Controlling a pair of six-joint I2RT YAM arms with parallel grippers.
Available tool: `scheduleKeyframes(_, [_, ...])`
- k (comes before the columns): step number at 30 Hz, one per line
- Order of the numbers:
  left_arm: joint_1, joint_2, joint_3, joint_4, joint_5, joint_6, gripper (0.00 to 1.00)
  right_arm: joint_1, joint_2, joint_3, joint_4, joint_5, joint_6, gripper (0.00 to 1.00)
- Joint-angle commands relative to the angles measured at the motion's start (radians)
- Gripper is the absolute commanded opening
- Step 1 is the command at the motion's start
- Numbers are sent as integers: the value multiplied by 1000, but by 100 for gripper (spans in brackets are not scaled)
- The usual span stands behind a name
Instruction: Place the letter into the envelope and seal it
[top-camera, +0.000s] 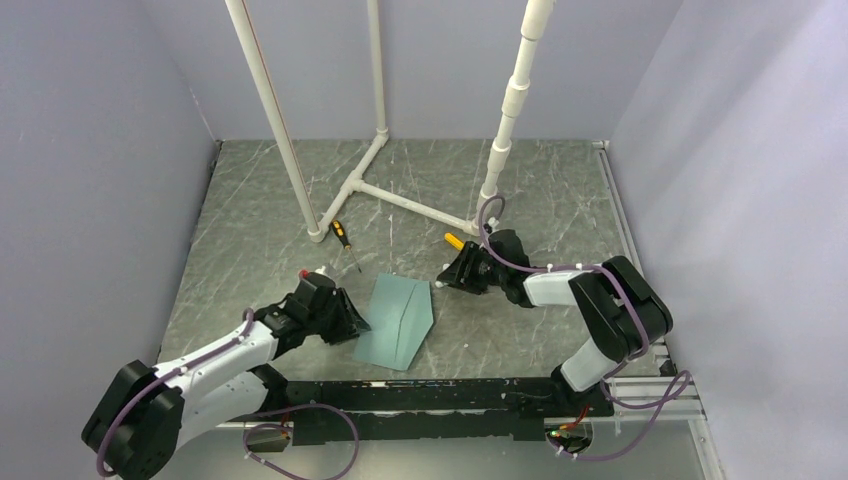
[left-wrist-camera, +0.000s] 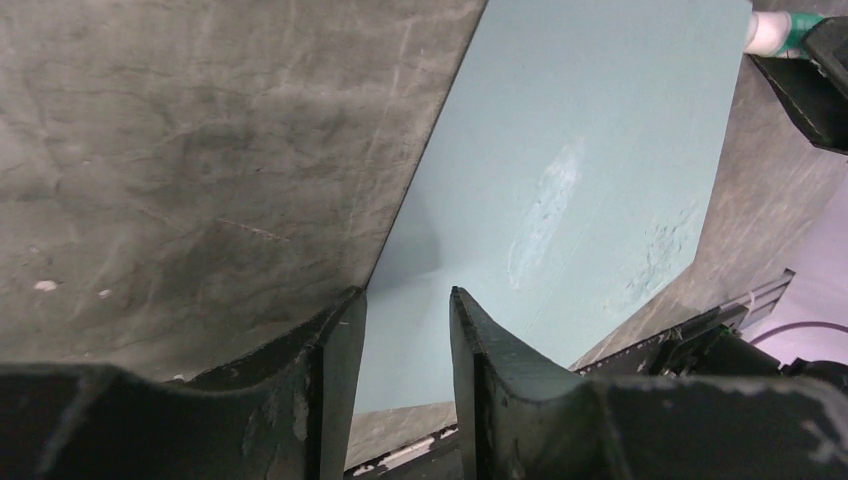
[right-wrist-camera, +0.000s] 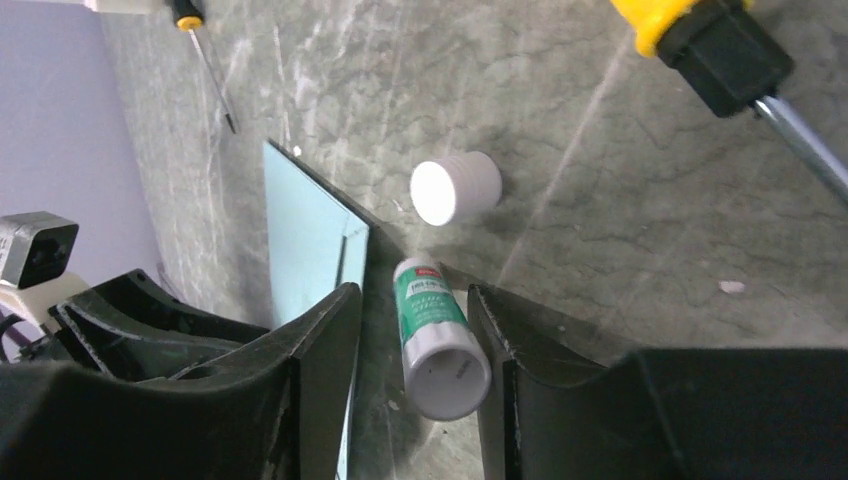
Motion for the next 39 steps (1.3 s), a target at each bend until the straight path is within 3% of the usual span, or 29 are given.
scheduleKeyframes(1, [2, 24, -45, 38, 52, 16, 42, -5, -47, 7, -74, 72, -11, 50])
scheduleKeyframes(5, [2, -4, -50, 40, 66, 14, 40, -4, -93, 17, -197, 135, -27, 60])
scheduleKeyframes(17, [2, -98, 23, -46, 37, 55, 39, -4, -205, 8, -342, 214, -85, 65])
scheduleKeyframes(26, [3, -71, 32, 61, 106, 57, 18, 2, -241, -4, -326, 110, -121, 33])
scheduleKeyframes(31, [2, -33, 33, 147, 167, 78, 15, 44, -264, -10, -363, 109, -139, 30])
scheduleKeyframes(34, [2, -3, 34, 190, 181, 85, 3, 66, -257, -36, -329, 82, -126, 24])
scheduleKeyframes(39, [2, 74, 29, 207, 152, 97, 3, 78, -229, -86, -224, 10, -95, 21])
